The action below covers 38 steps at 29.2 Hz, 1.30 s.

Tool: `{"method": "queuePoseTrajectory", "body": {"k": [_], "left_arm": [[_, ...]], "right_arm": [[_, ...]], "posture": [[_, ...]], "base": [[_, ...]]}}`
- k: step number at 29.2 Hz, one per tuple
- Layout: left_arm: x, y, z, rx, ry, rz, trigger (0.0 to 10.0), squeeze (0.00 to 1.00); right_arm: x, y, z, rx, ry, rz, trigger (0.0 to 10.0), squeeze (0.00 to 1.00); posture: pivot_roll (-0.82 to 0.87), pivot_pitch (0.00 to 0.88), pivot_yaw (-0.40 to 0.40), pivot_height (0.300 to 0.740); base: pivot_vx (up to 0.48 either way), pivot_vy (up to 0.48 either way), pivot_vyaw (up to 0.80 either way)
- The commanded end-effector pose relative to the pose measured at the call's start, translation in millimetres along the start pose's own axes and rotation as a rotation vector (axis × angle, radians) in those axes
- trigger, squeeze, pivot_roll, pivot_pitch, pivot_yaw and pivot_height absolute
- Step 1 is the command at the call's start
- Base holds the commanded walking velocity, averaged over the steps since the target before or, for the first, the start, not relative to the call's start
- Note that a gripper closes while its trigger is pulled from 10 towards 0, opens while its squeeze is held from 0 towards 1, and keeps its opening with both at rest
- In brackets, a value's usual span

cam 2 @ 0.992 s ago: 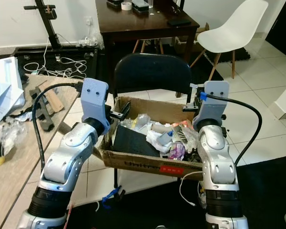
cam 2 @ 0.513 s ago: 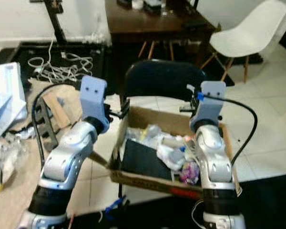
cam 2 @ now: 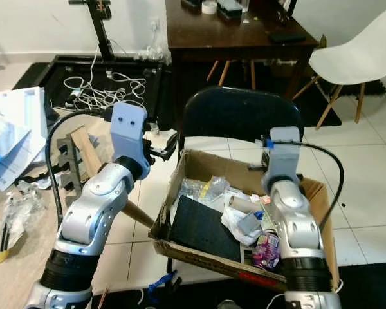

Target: Picking trash to rubbish bin

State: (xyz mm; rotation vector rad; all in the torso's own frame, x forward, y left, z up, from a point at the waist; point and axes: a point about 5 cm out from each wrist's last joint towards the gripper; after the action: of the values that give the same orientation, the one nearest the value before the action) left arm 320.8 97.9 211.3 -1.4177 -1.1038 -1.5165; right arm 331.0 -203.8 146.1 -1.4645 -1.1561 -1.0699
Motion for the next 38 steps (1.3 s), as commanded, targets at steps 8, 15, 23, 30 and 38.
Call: {"method": "queuePoseTrajectory", "body": {"k": [8,15,23,30,38], "left_arm": [[-2.4,0.1,-2.0,-0.010,0.013,0.011,10.0,0.00],[-2.2,0.7,-2.9,-0.020,0.014,0.012,10.0,0.00],[0.8,2.5,-1.0,-0.012,0.012,0.001,10.0,0.00],[3.6,1.5,3.1,-0.004,-0.018,-0.007,10.0,0.00],[5.8,0.9,3.6,0.003,-0.038,-0.017,10.0,0.00]], "right_arm": [[-25.6,1.4,-36.1,-0.156,0.032,0.099,10.0,1.00],[-17.9,3.3,-44.9,-0.218,0.000,0.038,10.0,0.00],[24.7,5.0,-26.0,-0.091,0.141,-0.227,10.0,0.00],[67.4,2.0,6.5,0.071,0.214,-0.358,10.0,0.00],[77.6,-0.9,27.0,0.143,0.231,-0.380,10.0,0.00]], "posture": [[-0.02,0.156,0.001,0.740],[-0.02,0.153,0.007,0.740],[-0.01,0.152,0.019,0.740],[0.00,0.153,0.025,0.740],[0.01,0.156,0.021,0.740]], "base": [[0.000,0.000,0.00],[0.000,0.000,0.00],[0.000,0.000,0.00],[0.000,0.000,0.00],[-0.161,0.000,0.00]]}}
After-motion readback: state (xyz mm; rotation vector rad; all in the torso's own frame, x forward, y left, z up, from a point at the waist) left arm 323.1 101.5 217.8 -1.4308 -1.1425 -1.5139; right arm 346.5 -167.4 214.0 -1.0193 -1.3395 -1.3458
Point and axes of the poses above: a point about 5 cm out from each wrist's last joint towards the gripper, its own y axis pointing out of the wrist towards the gripper, its own x axis along the axis of the wrist's last joint, z = x × y, and after that the axes turned 4 degrees about -y, right-handed
